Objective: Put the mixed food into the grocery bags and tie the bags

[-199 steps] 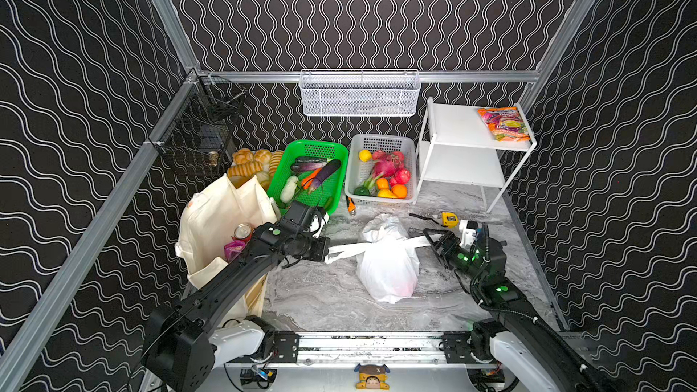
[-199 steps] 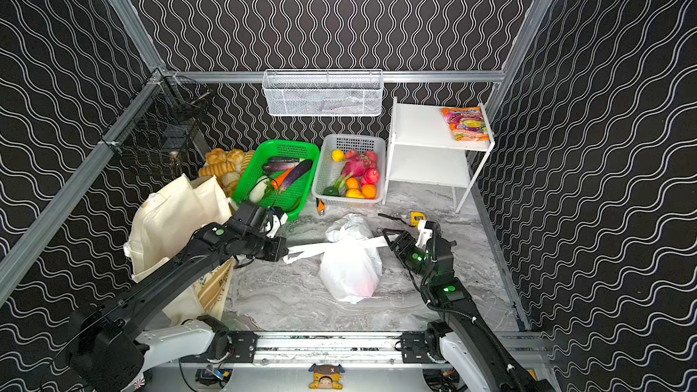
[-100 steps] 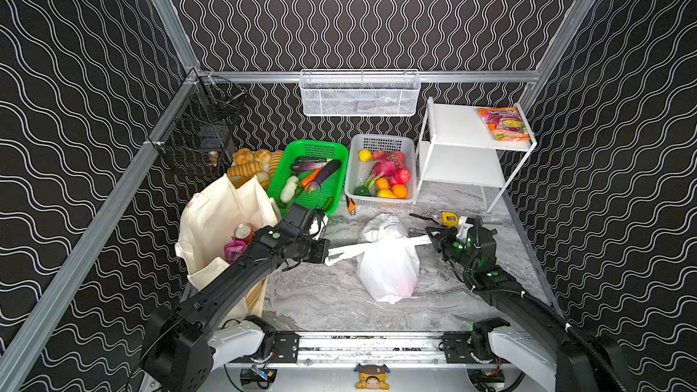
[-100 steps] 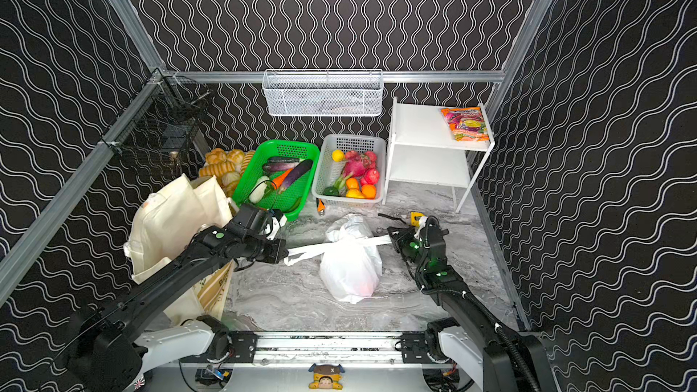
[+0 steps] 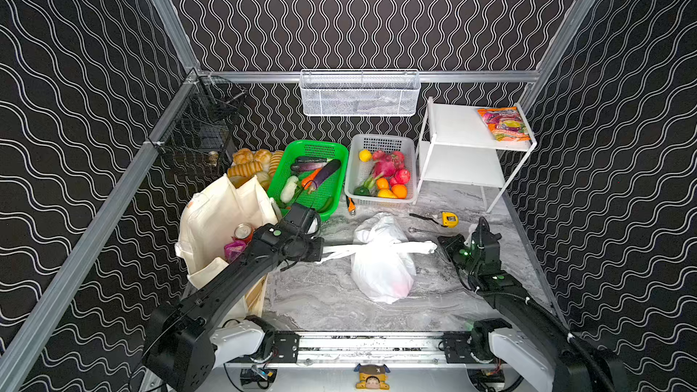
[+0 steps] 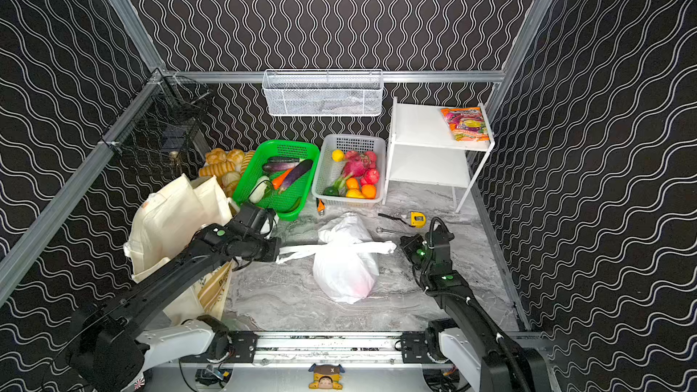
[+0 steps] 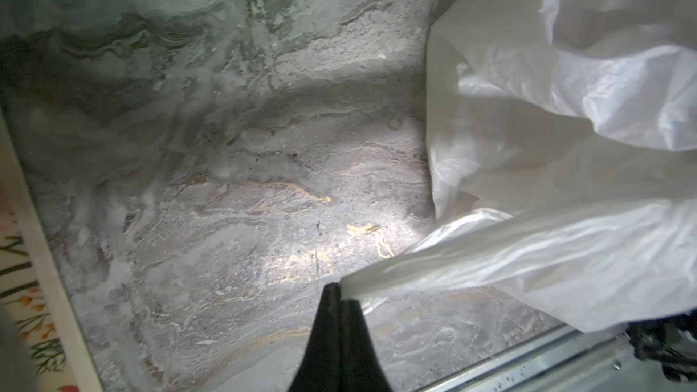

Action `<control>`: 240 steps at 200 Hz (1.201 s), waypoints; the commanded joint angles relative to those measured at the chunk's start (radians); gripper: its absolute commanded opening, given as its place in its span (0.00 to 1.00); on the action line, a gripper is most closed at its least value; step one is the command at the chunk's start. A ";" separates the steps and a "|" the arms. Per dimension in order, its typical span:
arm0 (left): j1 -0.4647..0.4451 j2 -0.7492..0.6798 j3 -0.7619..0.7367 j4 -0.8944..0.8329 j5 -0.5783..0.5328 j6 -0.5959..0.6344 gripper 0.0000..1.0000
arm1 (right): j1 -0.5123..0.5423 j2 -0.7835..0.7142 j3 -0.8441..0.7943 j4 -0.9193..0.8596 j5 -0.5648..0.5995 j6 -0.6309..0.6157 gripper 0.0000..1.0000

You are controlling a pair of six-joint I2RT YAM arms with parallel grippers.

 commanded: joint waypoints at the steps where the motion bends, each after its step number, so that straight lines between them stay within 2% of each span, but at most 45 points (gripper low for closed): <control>1: 0.002 0.012 0.032 0.021 0.087 0.035 0.00 | 0.000 -0.088 -0.005 0.040 -0.113 -0.038 0.49; 28: 0.001 0.011 0.023 0.042 0.116 0.029 0.00 | 0.000 -0.202 -0.076 0.113 -0.186 0.043 0.72; 58: 0.002 0.013 0.006 0.057 0.141 0.014 0.00 | 0.002 -0.209 -0.119 0.142 -0.275 0.144 0.81; 80: 0.002 0.004 -0.006 0.082 0.164 0.010 0.00 | 0.003 -0.137 -0.191 0.316 -0.326 0.256 0.83; 85: 0.001 0.003 -0.009 0.090 0.171 0.011 0.00 | 0.003 -0.112 -0.206 0.373 -0.336 0.288 0.82; 91: 0.002 0.002 -0.011 0.097 0.179 0.012 0.05 | 0.003 -0.078 -0.218 0.450 -0.350 0.319 0.80; 107: 0.002 0.008 -0.010 0.107 0.200 0.019 0.25 | 0.013 0.013 -0.229 0.638 -0.376 0.390 0.73; 126: 0.001 0.029 -0.013 0.116 0.221 0.041 0.40 | 0.042 0.093 -0.222 0.764 -0.367 0.439 0.71; 144: 0.002 0.056 -0.007 0.118 0.241 0.059 0.46 | 0.068 0.141 -0.214 0.801 -0.336 0.451 0.67; 160: 0.002 0.075 -0.001 0.119 0.269 0.079 0.47 | 0.103 0.166 -0.204 0.810 -0.306 0.456 0.54; 179: 0.001 0.095 0.005 0.116 0.275 0.094 0.43 | 0.150 0.157 -0.214 0.786 -0.242 0.454 0.27; 183: 0.002 0.101 0.006 0.113 0.276 0.098 0.36 | 0.157 0.152 -0.216 0.769 -0.228 0.449 0.21; 192: 0.001 0.105 0.009 0.111 0.278 0.106 0.13 | 0.166 0.129 -0.219 0.723 -0.198 0.430 0.10; 200: 0.002 0.107 0.009 0.109 0.277 0.107 0.03 | 0.167 0.107 -0.214 0.663 -0.176 0.413 0.00; 202: 0.001 0.107 0.009 0.107 0.277 0.109 0.00 | 0.167 0.101 -0.212 0.643 -0.171 0.408 0.00; 221: 0.001 0.105 0.006 0.088 0.231 0.106 0.00 | 0.167 0.025 -0.178 0.474 -0.108 0.319 0.00; 240: 0.002 0.098 0.004 0.030 0.101 0.076 0.00 | 0.163 -0.039 -0.110 0.158 0.022 0.223 0.00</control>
